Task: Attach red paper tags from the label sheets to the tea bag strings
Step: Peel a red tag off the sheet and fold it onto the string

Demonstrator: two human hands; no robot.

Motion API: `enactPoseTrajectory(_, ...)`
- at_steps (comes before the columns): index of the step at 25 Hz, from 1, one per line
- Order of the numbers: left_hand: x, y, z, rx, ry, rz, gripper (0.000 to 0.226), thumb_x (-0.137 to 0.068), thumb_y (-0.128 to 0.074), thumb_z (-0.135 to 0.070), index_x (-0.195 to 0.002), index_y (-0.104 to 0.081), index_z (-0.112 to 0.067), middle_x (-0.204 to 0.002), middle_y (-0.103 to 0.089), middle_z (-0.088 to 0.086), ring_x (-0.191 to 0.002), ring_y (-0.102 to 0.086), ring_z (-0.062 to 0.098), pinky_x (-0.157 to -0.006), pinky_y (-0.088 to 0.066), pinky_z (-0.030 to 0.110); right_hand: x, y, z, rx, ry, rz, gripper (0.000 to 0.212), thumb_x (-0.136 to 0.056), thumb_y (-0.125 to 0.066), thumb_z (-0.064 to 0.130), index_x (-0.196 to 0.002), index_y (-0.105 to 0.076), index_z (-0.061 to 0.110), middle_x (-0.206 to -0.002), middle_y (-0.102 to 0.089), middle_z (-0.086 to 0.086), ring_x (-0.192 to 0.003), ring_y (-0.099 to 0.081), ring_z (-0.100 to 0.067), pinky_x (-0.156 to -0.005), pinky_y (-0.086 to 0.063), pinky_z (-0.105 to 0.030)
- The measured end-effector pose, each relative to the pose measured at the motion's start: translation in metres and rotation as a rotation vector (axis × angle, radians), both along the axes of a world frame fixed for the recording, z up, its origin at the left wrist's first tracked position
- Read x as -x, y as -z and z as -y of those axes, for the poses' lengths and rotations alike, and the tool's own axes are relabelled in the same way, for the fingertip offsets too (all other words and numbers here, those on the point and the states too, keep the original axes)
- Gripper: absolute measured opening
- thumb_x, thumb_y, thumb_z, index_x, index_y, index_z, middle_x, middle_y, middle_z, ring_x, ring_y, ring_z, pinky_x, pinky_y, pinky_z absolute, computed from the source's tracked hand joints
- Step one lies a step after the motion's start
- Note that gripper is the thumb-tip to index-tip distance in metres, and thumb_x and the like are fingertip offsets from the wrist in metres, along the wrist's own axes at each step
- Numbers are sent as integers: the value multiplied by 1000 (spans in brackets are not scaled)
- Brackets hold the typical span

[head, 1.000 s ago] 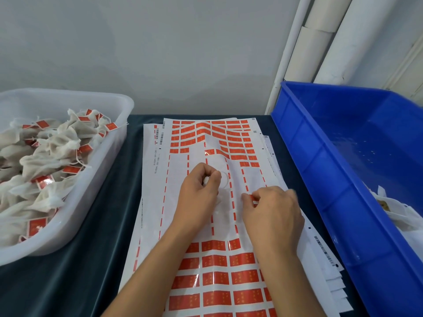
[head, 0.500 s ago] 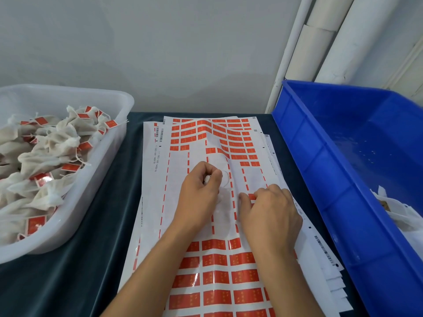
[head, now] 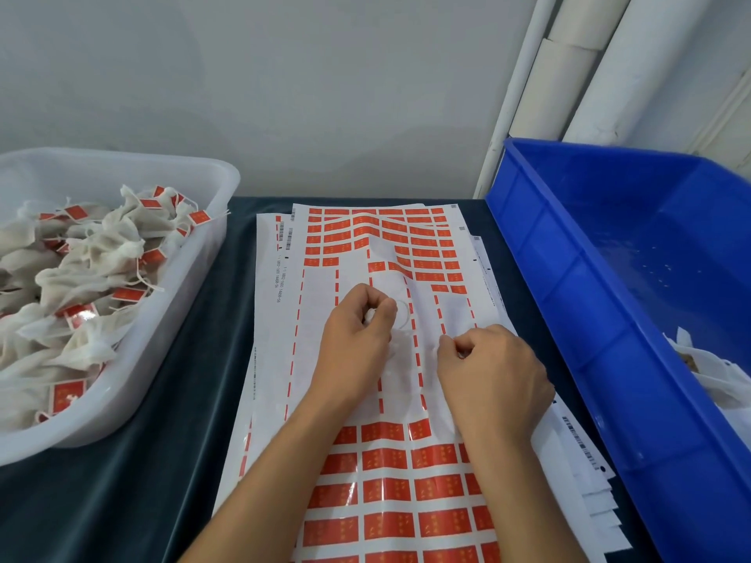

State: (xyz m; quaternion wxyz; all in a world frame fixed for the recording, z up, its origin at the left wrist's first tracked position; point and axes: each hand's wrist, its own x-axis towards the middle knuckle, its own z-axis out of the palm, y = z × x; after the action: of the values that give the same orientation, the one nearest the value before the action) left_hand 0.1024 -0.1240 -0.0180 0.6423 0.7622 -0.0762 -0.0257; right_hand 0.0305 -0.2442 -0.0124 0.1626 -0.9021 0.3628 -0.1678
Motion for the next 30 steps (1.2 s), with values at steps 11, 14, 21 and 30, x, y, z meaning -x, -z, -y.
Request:
enactPoseTrajectory(11, 0, -2, 0, 23, 6, -30, 15, -105, -57, -26, -91, -62, -22, -85, -68, -7, -79, -67, 15, -63, -51, 8, -1, 1, 12, -112, 3, 88, 29, -93, -68, 51, -75, -66, 28, -83, -67, 11, -61, -58, -11, -59, -39, -22)
enactPoseTrajectory(14, 0, -2, 0, 26, 6, -36, 14, -105, -57, -26, -92, -62, -22, -85, -68, -7, -79, -67, 15, -63, -52, 9, -2, 0, 13, -116, 3, 87, 23, -92, -69, 51, -80, -67, 31, -87, -67, 12, -63, -56, -9, -58, -36, -21)
enactPoseTrajectory(21, -1, -2, -1, 32, 10, -42, 14, -105, -57, -26, -92, -63, -22, -85, -68, -8, -76, -66, 12, -62, -50, 8, -1, -4, 22, -192, -12, 63, 20, -93, -68, 53, -86, -65, 34, -91, -66, 14, -70, -59, -10, -64, -40, -26)
enactPoseTrajectory(30, -1, -1, 0, 31, 5, -43, 15, -105, -57, -28, -92, -62, -22, -85, -69, -8, -76, -67, 13, -62, -50, 8, 2, -3, 20, -179, -25, 109, 22, -94, -65, 55, -86, -62, 36, -89, -64, 16, -70, -57, -8, -66, -38, -26)
